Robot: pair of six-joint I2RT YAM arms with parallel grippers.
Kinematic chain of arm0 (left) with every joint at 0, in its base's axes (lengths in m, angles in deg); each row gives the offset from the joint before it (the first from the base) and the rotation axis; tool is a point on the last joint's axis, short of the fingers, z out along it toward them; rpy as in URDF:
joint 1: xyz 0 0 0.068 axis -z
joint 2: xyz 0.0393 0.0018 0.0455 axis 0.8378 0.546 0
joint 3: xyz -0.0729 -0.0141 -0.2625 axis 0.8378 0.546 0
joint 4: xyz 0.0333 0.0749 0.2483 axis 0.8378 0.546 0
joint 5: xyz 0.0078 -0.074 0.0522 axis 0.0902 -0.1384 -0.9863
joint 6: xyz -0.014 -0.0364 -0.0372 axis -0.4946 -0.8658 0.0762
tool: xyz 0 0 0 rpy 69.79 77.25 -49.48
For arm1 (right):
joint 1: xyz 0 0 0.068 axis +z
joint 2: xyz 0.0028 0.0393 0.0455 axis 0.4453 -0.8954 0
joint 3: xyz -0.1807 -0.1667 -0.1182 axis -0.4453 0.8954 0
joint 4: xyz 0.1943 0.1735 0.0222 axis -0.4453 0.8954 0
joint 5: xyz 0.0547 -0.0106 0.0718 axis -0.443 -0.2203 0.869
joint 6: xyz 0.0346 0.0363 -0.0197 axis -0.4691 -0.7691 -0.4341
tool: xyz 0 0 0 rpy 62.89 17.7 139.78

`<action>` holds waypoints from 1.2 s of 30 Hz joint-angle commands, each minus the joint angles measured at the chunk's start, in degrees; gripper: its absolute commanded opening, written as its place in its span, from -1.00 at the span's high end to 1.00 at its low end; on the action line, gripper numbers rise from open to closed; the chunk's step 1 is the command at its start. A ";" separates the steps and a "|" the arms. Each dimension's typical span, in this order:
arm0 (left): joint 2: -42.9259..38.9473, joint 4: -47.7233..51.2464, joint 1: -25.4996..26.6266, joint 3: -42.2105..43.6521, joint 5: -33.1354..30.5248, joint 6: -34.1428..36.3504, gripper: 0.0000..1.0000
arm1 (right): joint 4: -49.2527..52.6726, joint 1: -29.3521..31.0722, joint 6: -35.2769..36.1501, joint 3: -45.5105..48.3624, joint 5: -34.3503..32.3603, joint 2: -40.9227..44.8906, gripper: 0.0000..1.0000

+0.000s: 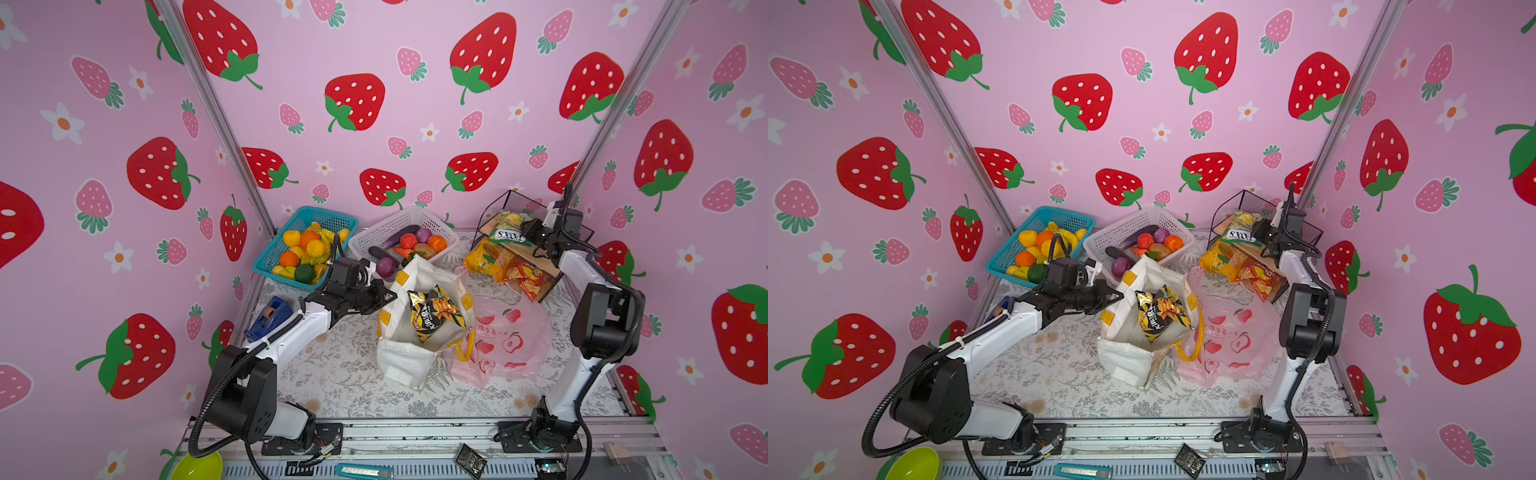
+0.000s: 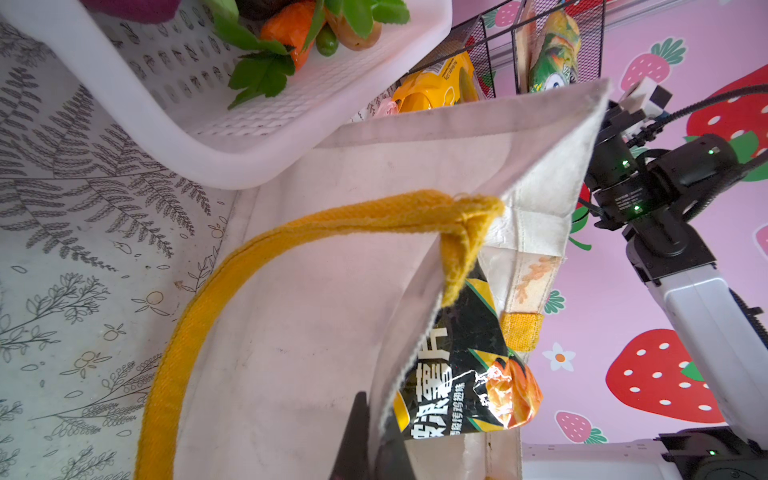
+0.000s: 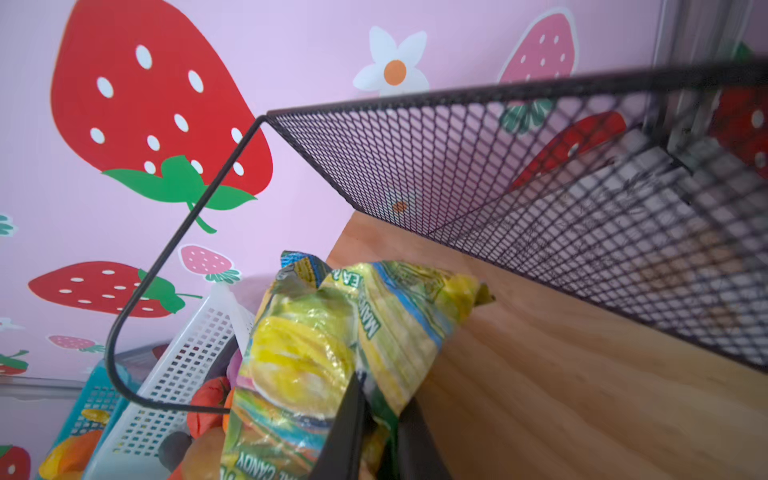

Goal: Place the mixed food into the grocery bags and tie them
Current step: 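Grasp the green FOX'S candy bag on the shelf with the right gripper, then carry the green candy bag into the tote and release it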

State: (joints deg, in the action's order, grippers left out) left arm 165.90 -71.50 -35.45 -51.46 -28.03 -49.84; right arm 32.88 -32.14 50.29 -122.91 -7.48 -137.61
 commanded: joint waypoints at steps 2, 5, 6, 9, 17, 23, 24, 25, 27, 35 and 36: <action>0.09 0.70 0.49 -0.12 0.45 0.58 1.00 | -5.05 -1.47 -2.35 1.03 2.42 3.47 0.93; 0.16 0.65 0.50 -0.25 0.39 0.68 1.00 | -5.61 -1.52 -2.04 1.47 2.74 6.42 0.97; 0.11 0.65 0.47 -0.25 0.44 0.69 1.00 | -6.39 -1.51 -2.47 2.37 3.46 8.16 1.00; 0.09 0.76 0.50 -0.16 0.33 0.86 1.00 | -9.86 -1.06 -5.10 7.53 6.37 13.83 1.00; 0.27 1.62 0.51 -0.60 0.25 1.38 1.00 | -8.65 7.97 -1.37 26.31 10.74 38.37 1.00; 0.12 1.62 0.49 -0.41 -0.07 1.39 1.00 | 7.08 20.46 9.93 27.13 16.09 48.94 1.00; 0.26 1.70 0.46 -0.59 -0.10 1.39 1.00 | 8.80 23.08 11.60 27.30 17.49 49.65 1.00; 0.31 1.72 0.52 -0.73 -0.11 1.41 1.00 | 10.38 25.53 13.40 27.46 17.78 49.96 1.00; 0.41 1.81 0.52 -1.00 -0.21 1.28 1.00 | 14.20 31.04 18.50 27.63 16.12 49.93 1.00; 0.27 2.19 0.65 -1.52 -0.82 1.12 1.00 | 15.38 47.39 32.10 30.36 13.12 42.28 1.00; 0.27 2.38 0.70 -1.62 -0.86 1.19 1.00 | 16.41 48.48 33.96 30.64 12.47 41.12 1.00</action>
State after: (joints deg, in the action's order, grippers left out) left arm 165.92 -71.24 -35.26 -51.46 -28.44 -48.99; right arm 47.26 13.37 75.25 -92.61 5.88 -94.71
